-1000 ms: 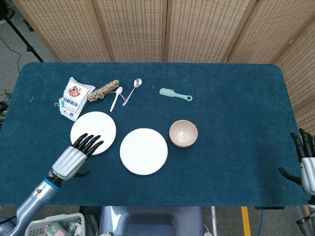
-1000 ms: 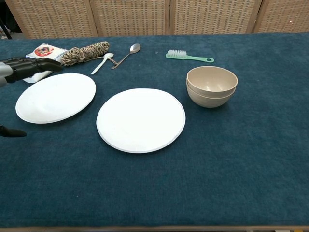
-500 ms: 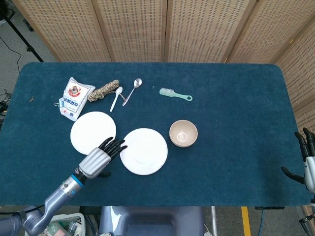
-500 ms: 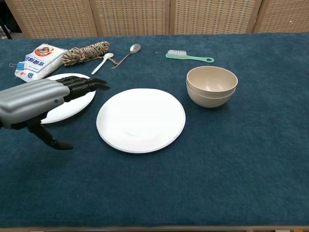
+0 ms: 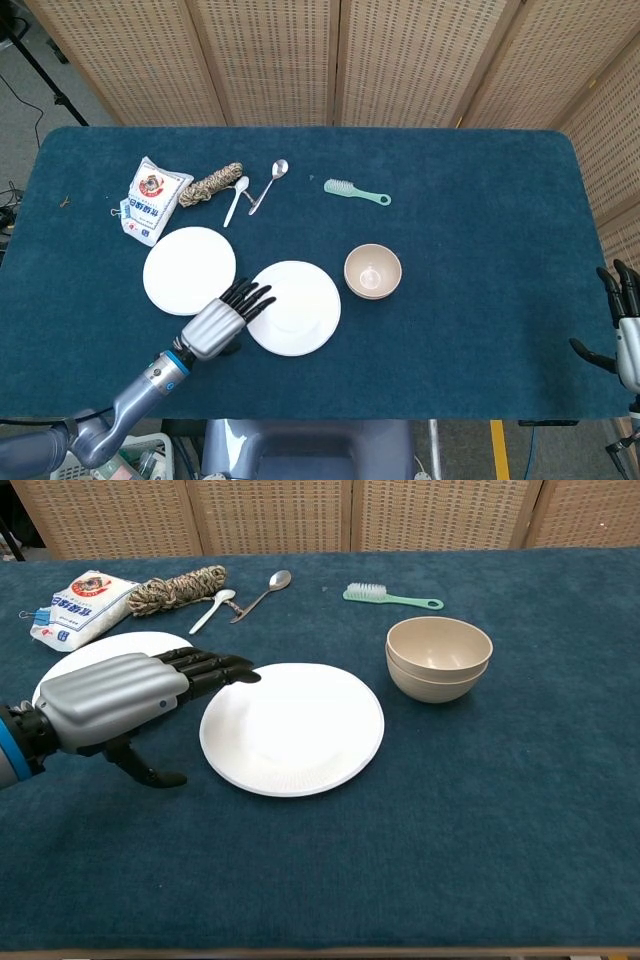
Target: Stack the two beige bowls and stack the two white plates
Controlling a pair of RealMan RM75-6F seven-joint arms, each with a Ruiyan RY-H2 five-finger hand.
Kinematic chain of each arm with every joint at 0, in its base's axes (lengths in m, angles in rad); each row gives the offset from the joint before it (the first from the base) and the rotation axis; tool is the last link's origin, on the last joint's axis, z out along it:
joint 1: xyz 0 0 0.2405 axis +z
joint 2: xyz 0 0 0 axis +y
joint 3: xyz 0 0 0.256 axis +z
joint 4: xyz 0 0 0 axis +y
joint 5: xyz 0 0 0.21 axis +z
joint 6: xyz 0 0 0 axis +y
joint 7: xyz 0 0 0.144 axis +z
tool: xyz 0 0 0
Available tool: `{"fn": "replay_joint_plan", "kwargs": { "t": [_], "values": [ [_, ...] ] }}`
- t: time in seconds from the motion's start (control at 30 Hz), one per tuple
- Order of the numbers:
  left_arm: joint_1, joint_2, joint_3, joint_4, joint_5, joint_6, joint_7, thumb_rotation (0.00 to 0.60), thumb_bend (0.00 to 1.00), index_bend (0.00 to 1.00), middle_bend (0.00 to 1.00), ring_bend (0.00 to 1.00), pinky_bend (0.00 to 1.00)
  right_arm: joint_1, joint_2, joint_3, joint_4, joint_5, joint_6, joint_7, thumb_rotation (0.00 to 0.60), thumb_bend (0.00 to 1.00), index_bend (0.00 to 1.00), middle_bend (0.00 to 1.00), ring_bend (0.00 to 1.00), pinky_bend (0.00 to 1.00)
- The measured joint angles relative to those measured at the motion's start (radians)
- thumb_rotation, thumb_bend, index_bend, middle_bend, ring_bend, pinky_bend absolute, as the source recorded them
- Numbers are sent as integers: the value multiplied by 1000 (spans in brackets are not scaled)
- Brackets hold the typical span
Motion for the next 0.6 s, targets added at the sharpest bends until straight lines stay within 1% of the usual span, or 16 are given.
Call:
{"fn": "replay_joint_plan", "kwargs": {
  "t": [0.37, 0.6],
  "values": [
    [-19, -77, 8, 73, -8, 8, 45, 600, 229, 1, 0, 0, 0, -6, -1, 8, -5, -9, -7, -2, 600, 0, 0, 0, 0, 0],
    [-34, -121, 8, 118, -12, 15, 50, 600, 260, 37, 0, 0, 0, -10, -1, 12, -11, -15, -5, -8, 600, 0, 0, 0, 0, 0]
  ]
}}
